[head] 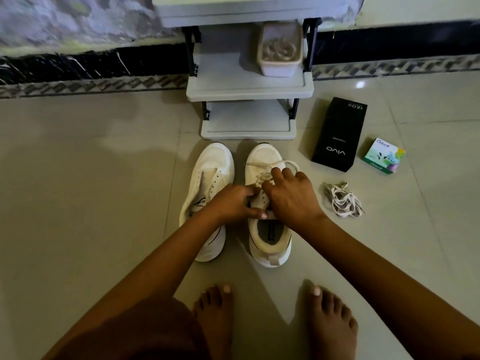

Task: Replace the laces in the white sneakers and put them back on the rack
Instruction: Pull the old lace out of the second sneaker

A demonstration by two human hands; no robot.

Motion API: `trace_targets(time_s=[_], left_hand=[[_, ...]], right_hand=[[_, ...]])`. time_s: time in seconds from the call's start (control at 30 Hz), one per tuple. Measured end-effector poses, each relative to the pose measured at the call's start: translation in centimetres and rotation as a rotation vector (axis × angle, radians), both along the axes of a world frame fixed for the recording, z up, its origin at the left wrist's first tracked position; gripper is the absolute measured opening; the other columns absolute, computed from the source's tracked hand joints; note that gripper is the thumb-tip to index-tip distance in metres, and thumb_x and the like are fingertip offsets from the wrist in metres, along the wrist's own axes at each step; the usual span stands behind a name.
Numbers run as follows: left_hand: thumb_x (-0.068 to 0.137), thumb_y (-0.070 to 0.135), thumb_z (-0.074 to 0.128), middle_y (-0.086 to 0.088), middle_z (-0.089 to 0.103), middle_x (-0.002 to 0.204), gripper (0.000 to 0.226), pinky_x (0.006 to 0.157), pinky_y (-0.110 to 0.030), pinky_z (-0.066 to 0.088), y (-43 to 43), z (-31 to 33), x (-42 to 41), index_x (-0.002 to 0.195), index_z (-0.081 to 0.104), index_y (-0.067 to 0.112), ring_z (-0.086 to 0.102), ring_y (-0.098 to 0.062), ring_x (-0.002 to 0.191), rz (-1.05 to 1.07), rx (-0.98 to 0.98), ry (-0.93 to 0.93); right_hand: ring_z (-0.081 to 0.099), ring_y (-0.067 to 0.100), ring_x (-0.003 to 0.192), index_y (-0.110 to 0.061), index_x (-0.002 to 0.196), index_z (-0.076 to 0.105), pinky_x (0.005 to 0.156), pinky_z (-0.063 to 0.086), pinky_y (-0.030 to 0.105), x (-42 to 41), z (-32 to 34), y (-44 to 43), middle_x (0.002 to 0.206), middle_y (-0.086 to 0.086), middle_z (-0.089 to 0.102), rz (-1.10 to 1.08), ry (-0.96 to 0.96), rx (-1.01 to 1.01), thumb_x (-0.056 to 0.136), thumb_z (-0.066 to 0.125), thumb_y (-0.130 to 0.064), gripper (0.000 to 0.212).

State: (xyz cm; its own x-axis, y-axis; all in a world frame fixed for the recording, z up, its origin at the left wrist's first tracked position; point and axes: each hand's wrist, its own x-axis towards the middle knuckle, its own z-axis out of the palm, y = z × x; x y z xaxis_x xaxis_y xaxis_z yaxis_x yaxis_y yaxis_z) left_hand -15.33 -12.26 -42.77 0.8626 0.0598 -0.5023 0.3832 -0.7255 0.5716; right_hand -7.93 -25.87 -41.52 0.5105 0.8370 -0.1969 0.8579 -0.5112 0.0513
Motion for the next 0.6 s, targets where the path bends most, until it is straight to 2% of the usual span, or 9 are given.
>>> trace_targets(time_s=[0.1, 0.17, 0.23, 0.3, 0.37, 0.43, 0.5, 0.53, 0.6], left_hand=[[0.078, 0.046, 0.07, -0.006, 0.065, 0.114, 0.06, 0.084, -0.031, 0.048, 0.0, -0.3, 0.0, 0.127, 0.054, 0.016, 0.06, -0.021, 0.101, -0.015, 0.021, -0.004], [0.079, 0.048, 0.069, -0.007, 0.064, 0.115, 0.06, 0.087, -0.035, 0.048, 0.0, -0.4, -0.1, 0.126, 0.054, 0.014, 0.059, -0.023, 0.103, -0.012, 0.039, -0.005], [0.079, 0.048, 0.069, -0.008, 0.063, 0.118, 0.062, 0.091, -0.037, 0.047, -0.2, -0.4, -0.1, 0.128, 0.053, 0.014, 0.058, -0.024, 0.107, 0.0, 0.044, -0.024], [0.08, 0.043, 0.069, -0.008, 0.061, 0.124, 0.062, 0.093, -0.034, 0.045, -0.4, -0.4, -0.3, 0.132, 0.051, 0.014, 0.057, -0.023, 0.112, 0.023, 0.026, -0.055], [0.081, 0.041, 0.07, -0.007, 0.06, 0.126, 0.062, 0.094, -0.032, 0.045, -0.6, -0.6, -0.5, 0.133, 0.05, 0.014, 0.056, -0.022, 0.114, 0.037, 0.006, -0.078], [0.08, 0.043, 0.07, -0.006, 0.062, 0.123, 0.06, 0.092, -0.034, 0.047, -0.5, -0.9, -0.6, 0.131, 0.052, 0.016, 0.058, -0.022, 0.11, 0.038, 0.001, -0.093], [0.08, 0.044, 0.07, -0.005, 0.063, 0.121, 0.06, 0.09, -0.033, 0.047, -0.4, -1.3, -0.5, 0.13, 0.053, 0.018, 0.059, -0.021, 0.108, 0.043, 0.005, -0.089], [0.08, 0.046, 0.069, -0.005, 0.063, 0.12, 0.061, 0.089, -0.032, 0.047, -0.4, -1.4, -0.5, 0.131, 0.052, 0.018, 0.059, -0.021, 0.107, 0.038, 0.015, -0.081], [0.08, 0.048, 0.068, -0.005, 0.064, 0.117, 0.062, 0.085, -0.03, 0.047, -0.5, -1.5, -0.4, 0.132, 0.05, 0.02, 0.06, -0.021, 0.103, 0.024, 0.034, -0.065]], right_hand=[[0.047, 0.026, 0.116, -0.018, 0.126, 0.054, 0.091, 0.04, 0.035, 0.1, -0.1, 0.5, 0.128, 0.008, 0.048, 0.05, -0.046, -0.017, 0.087, 0.059, -0.043, 0.046], [0.052, 0.024, 0.105, -0.016, 0.114, 0.061, 0.085, 0.042, 0.033, 0.1, -0.1, 0.9, 0.114, 0.006, 0.056, -0.032, -0.007, 0.025, 0.086, 0.06, -0.037, 0.035], [0.056, 0.019, 0.084, -0.015, 0.098, 0.067, 0.07, 0.043, 0.028, 0.4, 0.1, 1.2, 0.092, 0.004, 0.06, -0.325, 0.269, 0.163, 0.085, 0.06, -0.029, 0.02], [0.055, 0.016, 0.07, -0.011, 0.085, 0.067, 0.059, 0.041, 0.024, 1.0, 0.1, 1.3, 0.079, 0.004, 0.06, -0.693, 0.754, 0.332, 0.085, 0.061, -0.019, 0.01], [0.055, 0.017, 0.068, -0.008, 0.087, 0.066, 0.056, 0.043, 0.024, 1.0, 0.2, 1.2, 0.079, 0.008, 0.06, -0.958, 1.093, 0.472, 0.085, 0.061, -0.013, 0.007], [0.061, 0.021, 0.079, -0.005, 0.101, 0.064, 0.064, 0.051, 0.028, 1.0, 0.2, 0.9, 0.09, 0.012, 0.063, -1.079, 1.225, 0.5, 0.084, 0.064, -0.013, 0.019], [0.063, 0.025, 0.09, -0.006, 0.107, 0.063, 0.075, 0.053, 0.032, 1.0, 0.0, 0.7, 0.101, 0.014, 0.064, -1.063, 1.254, 0.514, 0.083, 0.067, -0.014, 0.026], [0.062, 0.024, 0.093, -0.008, 0.107, 0.065, 0.076, 0.051, 0.031, 1.0, -0.1, 0.6, 0.104, 0.013, 0.065, -0.992, 1.208, 0.507, 0.083, 0.067, -0.014, 0.025], [0.059, 0.021, 0.097, -0.016, 0.106, 0.068, 0.076, 0.046, 0.028, 1.0, -0.2, 0.3, 0.106, 0.007, 0.065, -0.698, 0.869, 0.337, 0.082, 0.067, -0.022, 0.024]])
